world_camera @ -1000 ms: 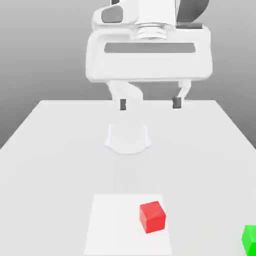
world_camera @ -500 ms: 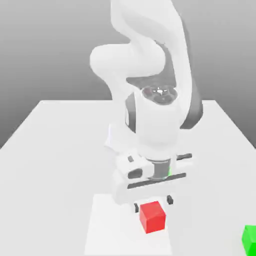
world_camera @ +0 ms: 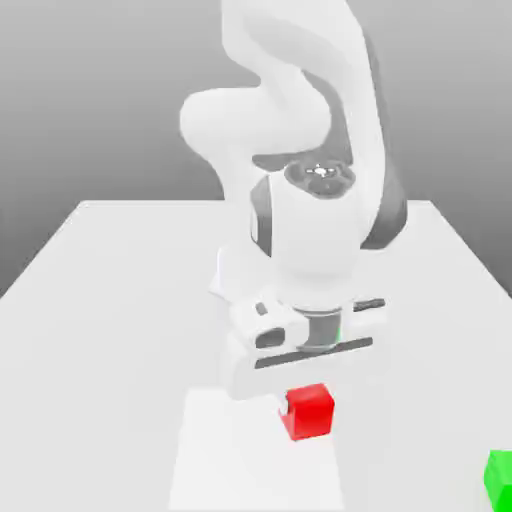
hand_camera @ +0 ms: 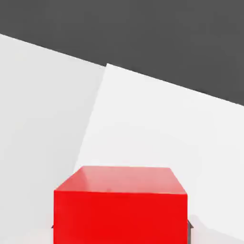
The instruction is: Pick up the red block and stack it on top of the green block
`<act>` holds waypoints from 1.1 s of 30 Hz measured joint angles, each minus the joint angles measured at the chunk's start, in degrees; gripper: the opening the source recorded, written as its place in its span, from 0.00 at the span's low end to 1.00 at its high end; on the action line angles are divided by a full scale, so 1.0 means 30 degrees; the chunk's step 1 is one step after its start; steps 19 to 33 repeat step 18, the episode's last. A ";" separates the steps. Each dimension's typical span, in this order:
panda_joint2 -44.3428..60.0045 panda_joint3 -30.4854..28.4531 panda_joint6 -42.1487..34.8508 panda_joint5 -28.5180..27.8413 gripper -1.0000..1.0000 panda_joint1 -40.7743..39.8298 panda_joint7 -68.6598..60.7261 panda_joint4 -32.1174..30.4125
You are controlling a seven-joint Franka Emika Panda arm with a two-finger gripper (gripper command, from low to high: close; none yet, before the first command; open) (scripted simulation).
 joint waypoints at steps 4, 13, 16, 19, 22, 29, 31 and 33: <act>0.1180 0.1240 -0.1528 -0.0594 0.00 0.0965 -0.1773 0.2667; 0.4656 0.3402 -0.3751 -0.2300 0.00 0.3413 -0.5029 0.8142; 0.6401 0.2938 -0.2308 -0.2991 1.00 0.3899 -0.4685 0.8412; 0.6401 0.2938 -0.2308 -0.2991 1.00 0.3899 -0.4685 0.8412; 0.6401 0.2938 -0.2308 -0.2991 1.00 0.3899 -0.4685 0.8412; 0.6401 0.2938 -0.2308 -0.2991 1.00 0.3899 -0.4685 0.8412; 0.6401 0.2938 -0.2308 -0.2991 1.00 0.3899 -0.4685 0.8412; 0.6401 0.2938 -0.2308 -0.2991 1.00 0.3899 -0.4685 0.8412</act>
